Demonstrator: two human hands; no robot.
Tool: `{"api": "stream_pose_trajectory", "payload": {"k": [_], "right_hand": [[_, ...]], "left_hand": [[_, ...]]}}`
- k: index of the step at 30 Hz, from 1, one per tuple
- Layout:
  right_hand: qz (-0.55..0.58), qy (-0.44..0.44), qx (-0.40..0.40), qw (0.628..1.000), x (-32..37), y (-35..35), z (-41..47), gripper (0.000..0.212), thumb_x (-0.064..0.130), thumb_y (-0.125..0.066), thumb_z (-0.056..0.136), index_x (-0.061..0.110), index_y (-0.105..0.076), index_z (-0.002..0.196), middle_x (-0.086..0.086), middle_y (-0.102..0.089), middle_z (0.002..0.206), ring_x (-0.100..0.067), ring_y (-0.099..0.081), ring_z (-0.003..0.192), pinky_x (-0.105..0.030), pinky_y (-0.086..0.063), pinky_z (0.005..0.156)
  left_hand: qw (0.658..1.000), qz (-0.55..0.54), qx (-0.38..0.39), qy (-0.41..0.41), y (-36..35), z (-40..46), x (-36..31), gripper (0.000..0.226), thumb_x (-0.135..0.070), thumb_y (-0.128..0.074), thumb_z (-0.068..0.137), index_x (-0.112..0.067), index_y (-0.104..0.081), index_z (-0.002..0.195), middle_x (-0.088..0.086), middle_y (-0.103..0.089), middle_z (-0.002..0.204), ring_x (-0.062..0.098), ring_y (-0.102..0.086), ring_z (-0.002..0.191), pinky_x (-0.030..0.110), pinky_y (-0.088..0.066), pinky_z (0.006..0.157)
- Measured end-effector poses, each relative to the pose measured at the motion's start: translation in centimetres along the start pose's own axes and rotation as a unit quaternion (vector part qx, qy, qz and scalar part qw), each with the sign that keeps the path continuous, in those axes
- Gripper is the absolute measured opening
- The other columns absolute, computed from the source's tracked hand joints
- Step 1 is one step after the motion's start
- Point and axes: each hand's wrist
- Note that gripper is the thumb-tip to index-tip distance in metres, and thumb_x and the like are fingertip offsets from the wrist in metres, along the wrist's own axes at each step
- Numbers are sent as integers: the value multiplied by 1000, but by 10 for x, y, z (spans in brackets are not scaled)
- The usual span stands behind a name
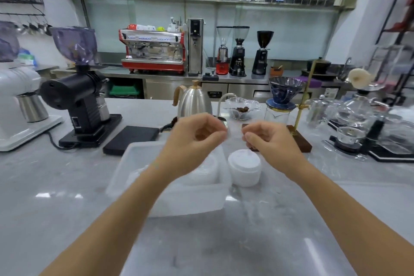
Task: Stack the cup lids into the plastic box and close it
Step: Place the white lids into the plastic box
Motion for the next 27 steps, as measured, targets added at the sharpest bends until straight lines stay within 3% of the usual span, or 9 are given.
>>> {"api": "stream_pose_trajectory", "payload": {"k": [2,6,9,12,15,18,20,23,27], "right_hand": [[19,-22,-33,999,-15,14,-4,17,8,-67,90,23,-73,92,-4,-76,86,-19,-72,80,-29,-58,74],[18,-77,-58,995,-51,21,-17,16,7,-67,89,21,-74,90,1,-74,84,-14,-68,79,-26,-53,72],[33,-130,-63,989,-81,15,-30,12,10,-67,90,20,-73,92,3,-73,82,-12,-66,79,-22,-50,72],[47,-167,-73,982,-104,7,-35,13,10,-64,93,21,-69,99,3,-71,92,-16,-66,91,-23,-52,78],[51,-195,-79,976,-118,-5,-36,19,16,-60,97,19,-64,115,1,-68,111,-17,-64,105,-31,-52,92],[63,-191,-78,976,-123,-18,-32,33,20,-56,100,13,-57,132,4,-61,121,-12,-57,111,-24,-42,91],[76,-180,-74,978,-122,-23,-25,30,21,-52,102,14,-56,131,10,-58,118,-8,-54,109,-17,-38,89],[103,-173,-54,978,-120,-31,-19,18,23,-44,106,29,-62,106,20,-62,106,2,-58,98,-2,-41,75],[119,-177,-38,976,-123,-36,-17,28,30,-39,107,23,-65,114,6,-68,111,-5,-62,103,-10,-45,76]], "left_hand": [[999,-46,-10,3,-39,-4,-8,16,-3,-72,90,-18,-73,84,-12,-68,70,2,-61,65,24,-55,69],[989,-110,-13,103,-116,-43,4,12,-19,-68,78,-31,-69,77,-19,-70,71,-2,-63,65,12,-49,65],[971,-118,-19,207,-162,-69,26,19,-17,-72,83,-30,-67,96,-14,-72,98,2,-68,91,19,-54,83],[966,-76,-55,242,-177,-72,41,39,-17,-68,89,-25,-55,125,-13,-58,125,6,-56,116,22,-45,102],[964,-50,-60,256,-182,-68,46,57,-19,-65,93,-24,-39,143,-14,-43,137,7,-43,126,21,-34,108],[964,-46,-61,253,-186,-66,49,72,-20,-64,94,-20,-25,154,-20,-30,139,2,-33,132,12,-22,106],[960,-57,-62,265,-187,-61,52,86,-19,-65,92,-15,-12,160,-13,-26,154,7,-26,143,21,-21,118],[947,-88,-76,298,-187,-49,51,94,-21,-70,88,-10,-9,160,6,-24,164,22,-24,151,41,-24,125],[938,-121,-86,313,-190,-41,49,100,-21,-71,87,-13,-5,161,7,-21,165,24,-21,153,43,-24,125]]}}
Point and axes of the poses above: each hand's wrist, its own z-axis towards the middle knuckle, its own y-axis out of the back of the hand, x = y × z
